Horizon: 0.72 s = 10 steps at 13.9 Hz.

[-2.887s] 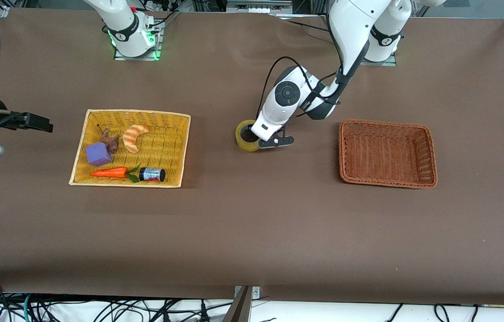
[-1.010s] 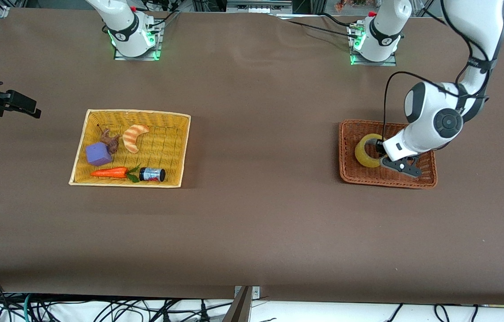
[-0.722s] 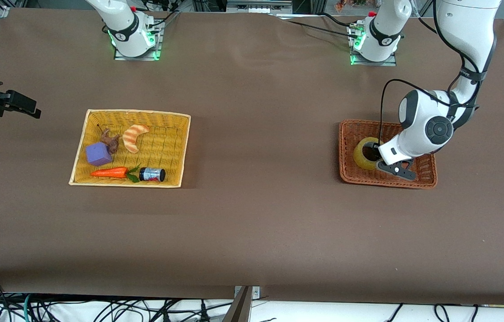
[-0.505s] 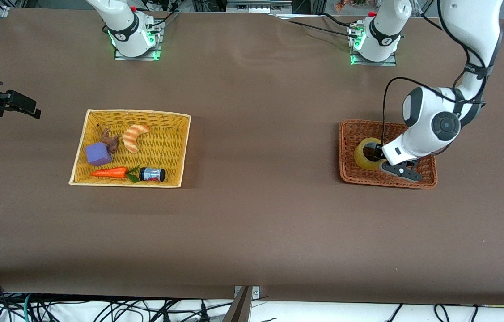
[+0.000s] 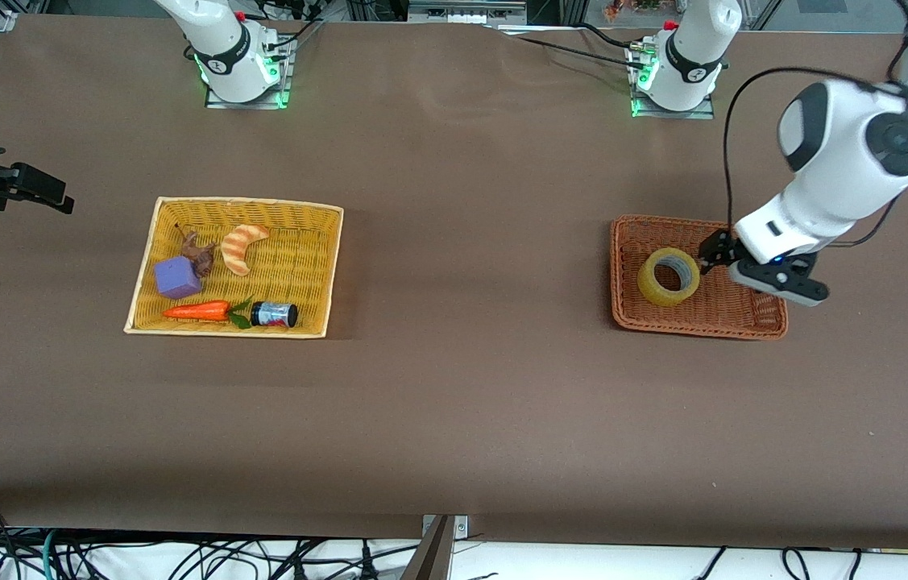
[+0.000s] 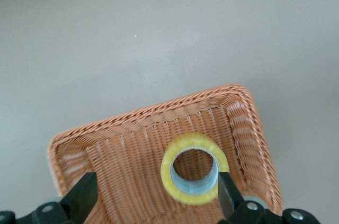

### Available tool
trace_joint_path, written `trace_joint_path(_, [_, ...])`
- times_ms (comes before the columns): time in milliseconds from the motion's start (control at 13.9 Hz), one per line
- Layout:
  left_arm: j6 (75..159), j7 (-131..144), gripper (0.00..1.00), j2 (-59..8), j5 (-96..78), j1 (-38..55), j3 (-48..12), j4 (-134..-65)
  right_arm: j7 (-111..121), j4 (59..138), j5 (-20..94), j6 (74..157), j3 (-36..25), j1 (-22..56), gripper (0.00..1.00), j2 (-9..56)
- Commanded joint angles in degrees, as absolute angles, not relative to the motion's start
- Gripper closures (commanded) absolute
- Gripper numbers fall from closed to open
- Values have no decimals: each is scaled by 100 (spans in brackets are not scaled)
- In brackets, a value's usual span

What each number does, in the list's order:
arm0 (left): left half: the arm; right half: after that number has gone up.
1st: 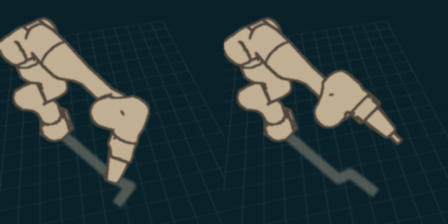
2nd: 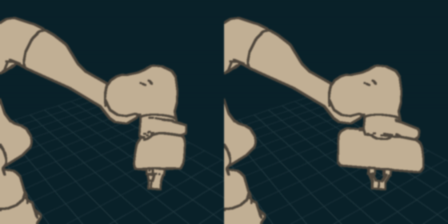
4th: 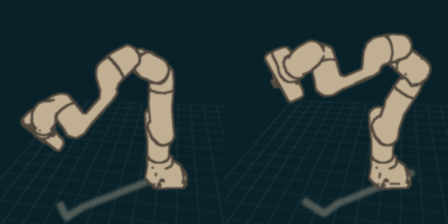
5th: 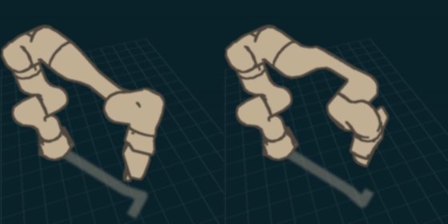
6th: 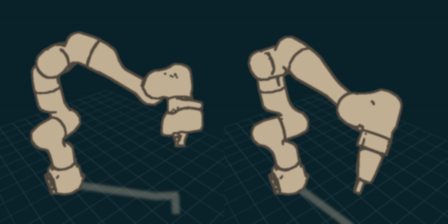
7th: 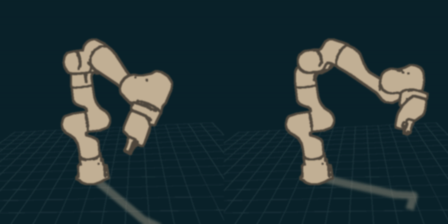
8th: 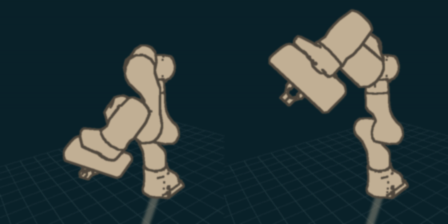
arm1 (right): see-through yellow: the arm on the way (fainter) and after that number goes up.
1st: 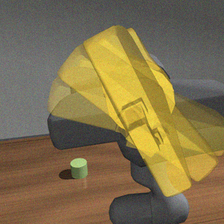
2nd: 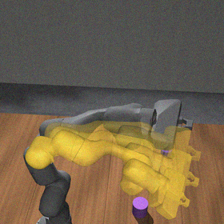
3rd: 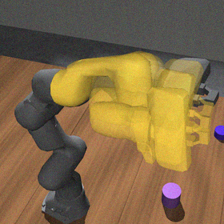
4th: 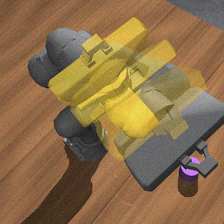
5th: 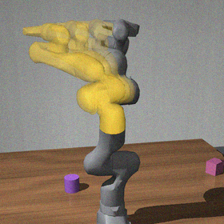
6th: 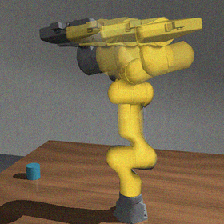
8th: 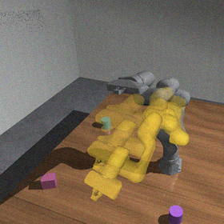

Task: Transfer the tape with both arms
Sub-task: 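Open the left gripper and raise it away from the basket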

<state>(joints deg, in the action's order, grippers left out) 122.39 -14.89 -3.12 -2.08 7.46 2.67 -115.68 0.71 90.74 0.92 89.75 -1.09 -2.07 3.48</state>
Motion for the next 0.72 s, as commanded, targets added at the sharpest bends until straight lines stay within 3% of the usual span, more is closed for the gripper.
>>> trace_joint_path(0, [10851,-1266,0,-448,-105,712,299,-10305,106,8956,79,8947,-62,-237,0,396])
trace_joint_path(289, [9241,-960,0,-466,-53,721,290,-9011,105,8956,79,8947,-62,-237,0,396])
trace_joint_path(649, [8904,-457,0,-431,-53,835,421,-8815,105,8956,88,8947,-62,-246,0,396])
